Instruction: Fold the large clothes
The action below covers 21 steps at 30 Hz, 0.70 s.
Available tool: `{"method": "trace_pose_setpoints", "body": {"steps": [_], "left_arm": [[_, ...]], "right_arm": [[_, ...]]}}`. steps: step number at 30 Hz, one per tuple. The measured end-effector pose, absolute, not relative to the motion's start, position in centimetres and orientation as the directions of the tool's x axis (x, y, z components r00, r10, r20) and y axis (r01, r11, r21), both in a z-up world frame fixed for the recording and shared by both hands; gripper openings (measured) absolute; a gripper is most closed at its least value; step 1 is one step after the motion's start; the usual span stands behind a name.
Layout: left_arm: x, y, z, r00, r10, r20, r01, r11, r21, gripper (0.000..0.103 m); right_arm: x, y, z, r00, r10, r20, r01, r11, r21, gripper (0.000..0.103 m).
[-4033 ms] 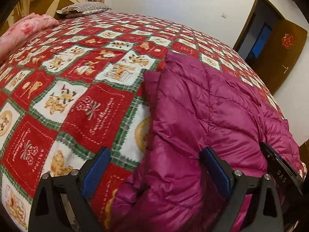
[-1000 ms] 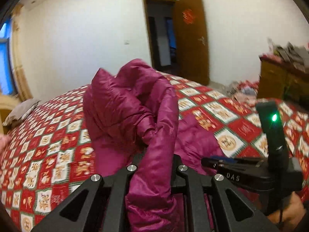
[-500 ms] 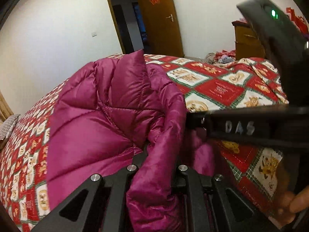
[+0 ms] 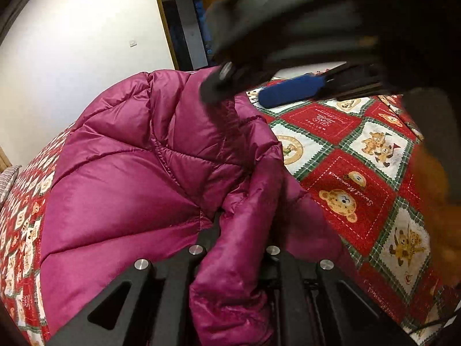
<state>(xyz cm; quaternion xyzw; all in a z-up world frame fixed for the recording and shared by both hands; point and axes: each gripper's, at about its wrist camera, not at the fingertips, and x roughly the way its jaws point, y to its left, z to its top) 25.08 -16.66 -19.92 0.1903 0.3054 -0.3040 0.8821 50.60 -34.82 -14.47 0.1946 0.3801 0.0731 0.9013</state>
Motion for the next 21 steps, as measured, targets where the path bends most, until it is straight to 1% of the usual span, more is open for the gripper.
{"method": "trace_pose_setpoints", "body": {"steps": [1,2,3,5,8,11,15,21], "left_arm": [[25.1,-16.7,-19.9,0.629,-0.418,-0.656,0.652,0.743,0.151,0.011],[25.1,-16.7,-19.9,0.628,-0.416,-0.657,0.651,0.743,0.152,0.011],[25.2,-17.0,-20.1,0.627,-0.415,-0.659,0.652,0.743,0.152,0.011],[25.3,-17.4,-20.1,0.625,-0.413,-0.662,0.652,0.743,0.152,0.011],[25.4,-17.6,-20.0,0.624,-0.408,-0.666,0.652,0.742,0.155,0.011],[25.0,-18.1,-20.0,0.638,-0.391,-0.664,0.647,0.739,0.187,0.012],[23.6,-18.7,-19.7,0.653,-0.381,-0.654,0.649,0.727,0.224,0.016],[19.7,-16.9,-18.6,0.643,-0.446,-0.623,0.697,0.678,0.233,0.021]], "right_arm": [[51.3,-34.6,-15.2,0.676,0.282,-0.681,0.016,0.918,0.396,0.051],[51.9,-34.6,-15.8,0.661,0.278,-0.697,0.020,0.922,0.386,0.041],[52.3,-34.4,-16.5,0.641,0.266,-0.720,0.029,0.929,0.369,0.038],[52.3,-34.5,-17.1,0.630,0.258,-0.732,0.033,0.933,0.358,0.035],[52.2,-34.6,-18.1,0.617,0.246,-0.747,0.051,0.935,0.350,0.034],[52.2,-35.0,-19.0,0.605,0.254,-0.755,0.060,0.931,0.361,0.033],[52.1,-35.2,-20.0,0.591,0.263,-0.762,0.058,0.929,0.365,0.031],[51.8,-35.4,-20.1,0.586,0.273,-0.763,0.050,0.928,0.370,0.030]]}}
